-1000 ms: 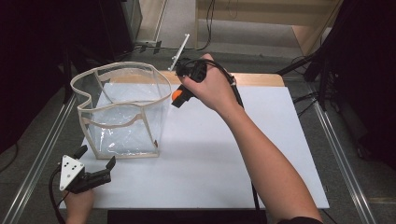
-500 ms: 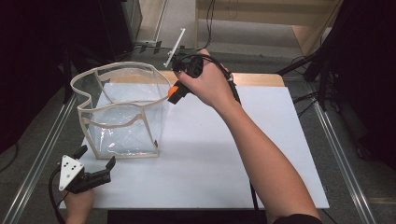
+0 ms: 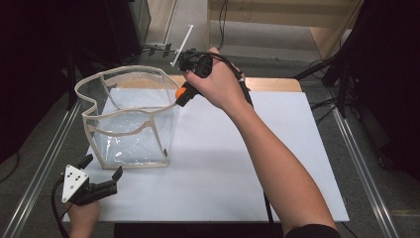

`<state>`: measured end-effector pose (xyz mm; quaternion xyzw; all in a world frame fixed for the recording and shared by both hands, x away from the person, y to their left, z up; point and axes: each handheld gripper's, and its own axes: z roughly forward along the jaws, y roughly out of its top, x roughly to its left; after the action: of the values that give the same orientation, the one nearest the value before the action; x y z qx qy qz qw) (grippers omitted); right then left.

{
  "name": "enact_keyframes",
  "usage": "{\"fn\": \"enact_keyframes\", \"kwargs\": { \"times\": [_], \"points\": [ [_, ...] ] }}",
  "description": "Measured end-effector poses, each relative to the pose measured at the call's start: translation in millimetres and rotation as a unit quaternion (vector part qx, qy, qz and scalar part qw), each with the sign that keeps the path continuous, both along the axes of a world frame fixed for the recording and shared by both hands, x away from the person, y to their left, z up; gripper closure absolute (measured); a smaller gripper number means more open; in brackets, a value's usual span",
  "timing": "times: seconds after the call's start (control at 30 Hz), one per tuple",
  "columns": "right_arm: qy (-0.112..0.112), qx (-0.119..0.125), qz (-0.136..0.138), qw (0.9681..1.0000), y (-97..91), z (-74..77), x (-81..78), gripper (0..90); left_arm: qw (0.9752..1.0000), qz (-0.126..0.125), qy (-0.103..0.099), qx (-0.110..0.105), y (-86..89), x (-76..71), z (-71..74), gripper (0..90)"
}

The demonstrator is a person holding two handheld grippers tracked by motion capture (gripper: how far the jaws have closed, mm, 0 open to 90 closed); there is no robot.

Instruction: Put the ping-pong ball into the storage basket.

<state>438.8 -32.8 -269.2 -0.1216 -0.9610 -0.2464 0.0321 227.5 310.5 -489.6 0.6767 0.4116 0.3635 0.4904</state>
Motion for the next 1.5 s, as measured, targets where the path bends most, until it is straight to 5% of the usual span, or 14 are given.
{"fn": "enact_keyframes", "kwargs": {
  "times": [1.37,1.5],
  "points": [
    [-0.005,-0.024,-0.032,0.9992,27.8,-4.8,23.6,47.3,1.0,-0.003,0.001,0.001,0.5,0.6,0.2,0.0],
    [-0.018,-0.012,-0.045,0.9987,25.9,-5.9,21.5,31.0,1.0,-0.003,0.001,0.001,0.5,0.5,0.2,0.0]
  ]
}}
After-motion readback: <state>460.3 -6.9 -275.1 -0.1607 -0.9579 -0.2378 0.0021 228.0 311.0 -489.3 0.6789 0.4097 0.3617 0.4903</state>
